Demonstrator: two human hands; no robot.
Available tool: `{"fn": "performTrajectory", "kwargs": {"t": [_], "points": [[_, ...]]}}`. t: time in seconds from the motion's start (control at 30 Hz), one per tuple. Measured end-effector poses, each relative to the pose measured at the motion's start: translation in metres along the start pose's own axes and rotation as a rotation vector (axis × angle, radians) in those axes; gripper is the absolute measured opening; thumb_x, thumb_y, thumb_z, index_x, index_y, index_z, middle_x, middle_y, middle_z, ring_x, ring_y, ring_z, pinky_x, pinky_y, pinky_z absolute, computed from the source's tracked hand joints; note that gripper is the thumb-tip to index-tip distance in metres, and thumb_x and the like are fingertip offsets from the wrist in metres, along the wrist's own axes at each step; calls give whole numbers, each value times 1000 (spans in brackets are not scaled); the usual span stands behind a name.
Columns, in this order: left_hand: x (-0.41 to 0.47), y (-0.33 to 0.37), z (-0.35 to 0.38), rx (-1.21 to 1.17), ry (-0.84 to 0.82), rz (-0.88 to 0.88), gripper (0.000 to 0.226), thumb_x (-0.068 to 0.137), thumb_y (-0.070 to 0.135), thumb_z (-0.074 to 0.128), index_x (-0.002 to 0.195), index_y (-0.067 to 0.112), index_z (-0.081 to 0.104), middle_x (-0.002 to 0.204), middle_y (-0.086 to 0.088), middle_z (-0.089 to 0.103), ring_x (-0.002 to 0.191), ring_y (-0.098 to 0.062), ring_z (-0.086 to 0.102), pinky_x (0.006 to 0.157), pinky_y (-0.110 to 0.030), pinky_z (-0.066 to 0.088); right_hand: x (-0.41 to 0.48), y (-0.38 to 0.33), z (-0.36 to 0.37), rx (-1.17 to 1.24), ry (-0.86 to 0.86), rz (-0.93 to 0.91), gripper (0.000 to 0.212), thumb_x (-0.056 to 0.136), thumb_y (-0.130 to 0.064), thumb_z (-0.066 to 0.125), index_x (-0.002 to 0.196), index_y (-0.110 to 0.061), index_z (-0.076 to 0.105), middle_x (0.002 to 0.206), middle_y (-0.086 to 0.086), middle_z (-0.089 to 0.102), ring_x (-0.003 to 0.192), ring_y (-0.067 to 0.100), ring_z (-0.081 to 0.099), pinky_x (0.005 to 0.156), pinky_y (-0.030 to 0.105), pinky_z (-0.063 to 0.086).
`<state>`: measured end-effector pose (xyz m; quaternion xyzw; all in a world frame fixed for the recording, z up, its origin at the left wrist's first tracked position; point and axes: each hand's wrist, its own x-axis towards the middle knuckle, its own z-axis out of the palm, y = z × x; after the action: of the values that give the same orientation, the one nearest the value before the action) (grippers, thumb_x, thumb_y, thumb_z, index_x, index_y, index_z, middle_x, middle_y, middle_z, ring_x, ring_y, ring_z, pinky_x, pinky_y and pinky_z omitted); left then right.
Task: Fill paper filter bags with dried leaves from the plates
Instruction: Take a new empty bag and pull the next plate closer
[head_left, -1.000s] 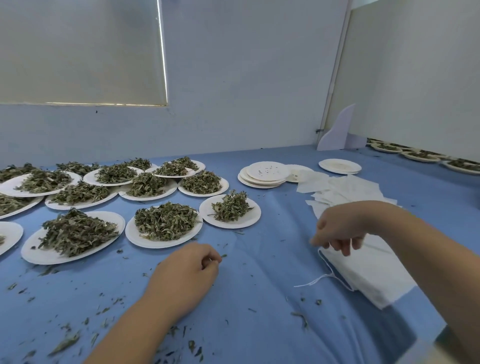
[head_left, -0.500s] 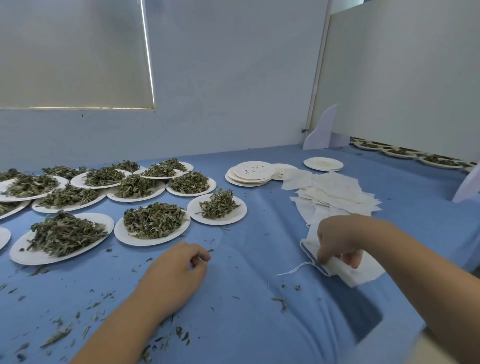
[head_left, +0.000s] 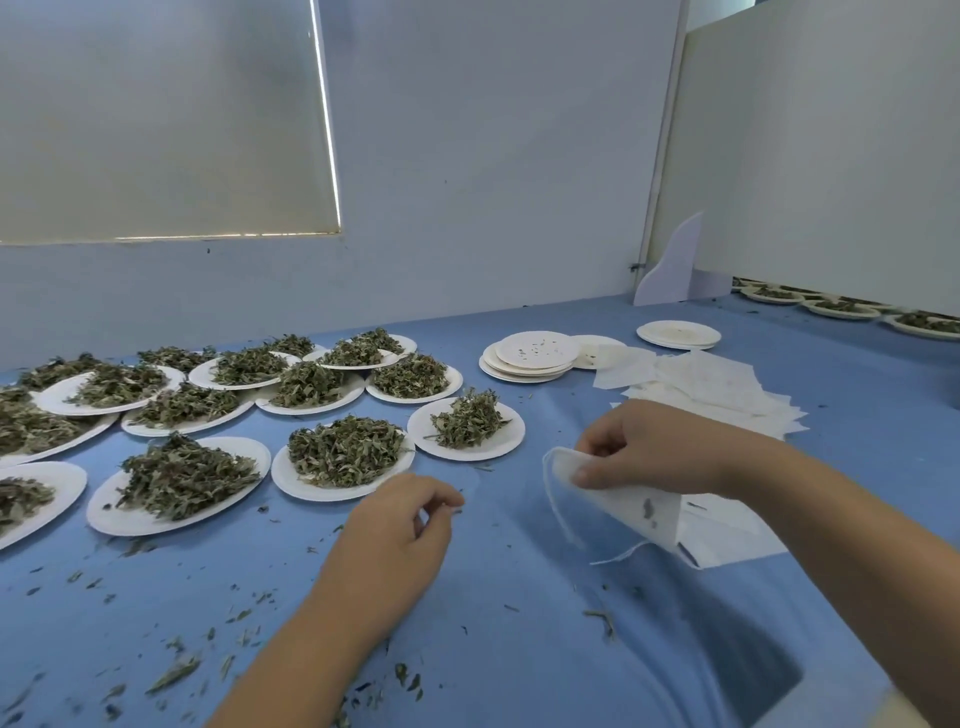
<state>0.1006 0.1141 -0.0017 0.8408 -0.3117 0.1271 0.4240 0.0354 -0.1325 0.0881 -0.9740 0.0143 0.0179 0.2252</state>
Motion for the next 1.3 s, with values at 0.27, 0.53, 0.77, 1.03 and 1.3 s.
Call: {"fn": "performTrajectory", "kwargs": {"t": [0.27, 0.53, 0.77, 1.03, 1.3], "points": [[-9, 18, -9, -167, 53, 159, 63, 80, 31, 65, 136, 46, 40, 118, 25, 47, 76, -9, 58, 66, -10, 42, 15, -67, 34, 131, 28, -237, 7, 76, -28, 74, 78, -25, 68, 73, -10, 67, 61, -2, 55, 60, 18, 45], [-8, 18, -32, -17, 263, 129, 18, 91, 18, 63, 105, 28, 68, 91, 17, 58, 85, -1, 55, 69, -8, 40, 26, -88, 45, 413, 64, -242, 27, 69, -55, 75, 85, -36, 67, 80, -14, 69, 65, -2, 59, 59, 13, 44], [-26, -3, -74, -200, 335, -163, 23, 93, 29, 58, 74, 18, 61, 59, 9, 43, 51, -6, 34, 48, -16, 29, 36, -101, 62, 377, 71, -304, 16, 84, -26, 68, 73, -16, 62, 69, -6, 54, 65, 9, 48, 64, 28, 38], [-72, -29, -133, 210, 177, -58, 26, 94, 37, 56, 69, 33, 49, 77, 15, 50, 80, -2, 48, 69, -14, 34, 40, -157, 108, 359, 43, -523, 39, 85, -19, 66, 54, -25, 43, 54, -12, 40, 51, 3, 33, 51, 15, 32], [-133, -55, -193, 250, 284, -343, 41, 96, 30, 53, 62, 13, 37, 53, 5, 39, 48, -8, 37, 49, -18, 31, 52, -227, 145, 398, -68, -597, 10, 88, -27, 65, 79, -29, 68, 73, -13, 61, 64, 1, 53, 57, 13, 42]]}}
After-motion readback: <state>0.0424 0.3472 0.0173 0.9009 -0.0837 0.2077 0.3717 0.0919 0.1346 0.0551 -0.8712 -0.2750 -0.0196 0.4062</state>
